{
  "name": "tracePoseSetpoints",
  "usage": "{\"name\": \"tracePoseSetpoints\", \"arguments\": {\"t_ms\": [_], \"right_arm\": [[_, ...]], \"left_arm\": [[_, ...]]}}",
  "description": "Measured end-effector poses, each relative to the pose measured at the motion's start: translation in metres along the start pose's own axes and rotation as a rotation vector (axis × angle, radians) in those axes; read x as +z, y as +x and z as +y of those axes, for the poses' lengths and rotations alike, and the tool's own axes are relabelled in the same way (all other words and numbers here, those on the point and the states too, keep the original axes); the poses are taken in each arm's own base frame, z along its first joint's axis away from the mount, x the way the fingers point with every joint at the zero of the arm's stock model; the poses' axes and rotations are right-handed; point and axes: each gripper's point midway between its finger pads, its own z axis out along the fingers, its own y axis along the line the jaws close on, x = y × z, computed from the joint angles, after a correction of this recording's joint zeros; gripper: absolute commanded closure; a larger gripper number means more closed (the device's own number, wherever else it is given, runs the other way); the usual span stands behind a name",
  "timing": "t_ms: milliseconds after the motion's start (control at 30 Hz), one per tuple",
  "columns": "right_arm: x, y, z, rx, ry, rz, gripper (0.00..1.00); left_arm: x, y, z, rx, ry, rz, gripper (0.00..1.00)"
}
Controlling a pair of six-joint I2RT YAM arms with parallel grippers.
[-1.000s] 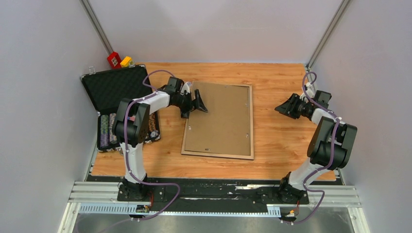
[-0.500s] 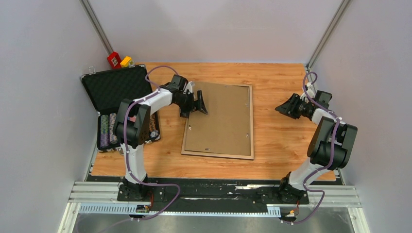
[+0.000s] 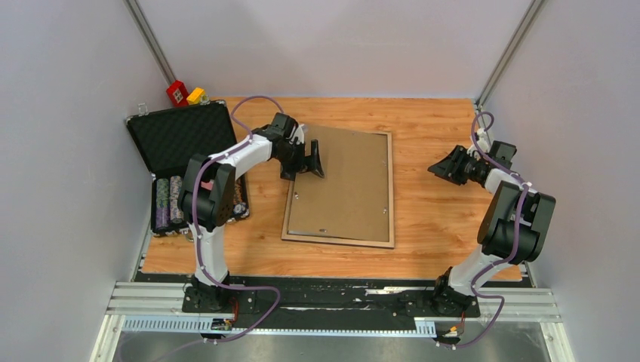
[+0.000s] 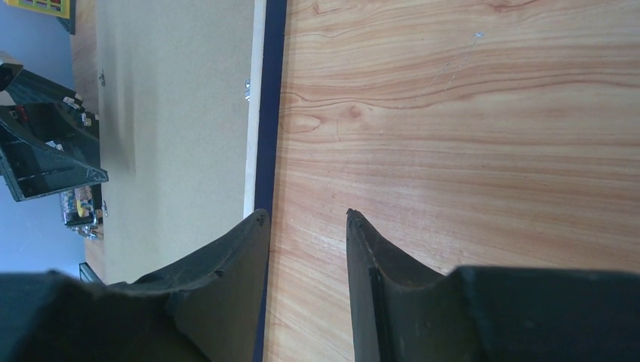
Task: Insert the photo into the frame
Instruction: Place the photo frame item in the photo frame.
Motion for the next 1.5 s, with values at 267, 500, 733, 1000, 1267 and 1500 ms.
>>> {"name": "tracePoseSetpoints", "arguments": {"t_ms": [267,500,733,1000,1267,1500], "right_arm": [[0.000,0.000,0.000,0.001,-0.004,0.000,0.59],[0.000,0.000,0.000,0.001,-0.005,0.000,0.59],[-0.001,0.000,0.000,0.002,-0.005,0.000,0.59],[-0.001,0.000,0.001,0.004,-0.006,0.000,0.54],[-0.001,-0.002,0.007,-0.010,-0.003,-0.005,0.37],[0.006,-0.004,0.030,-0.093,0.026,-0.003,0.34]], "left_arm": [[-0.002,0.002,0.005,0.018,-0.036,0.010,0.00],[-0.008,-0.002,0.008,0.055,-0.071,0.009,0.00],[-0.009,0.000,0.014,0.086,-0.114,0.011,0.00],[-0.029,-0.012,0.016,0.154,-0.168,-0.051,0.00],[-0.070,-0.038,0.007,0.303,-0.215,-0.219,0.00],[-0.065,-0.046,0.020,0.391,-0.251,-0.219,0.09]]}}
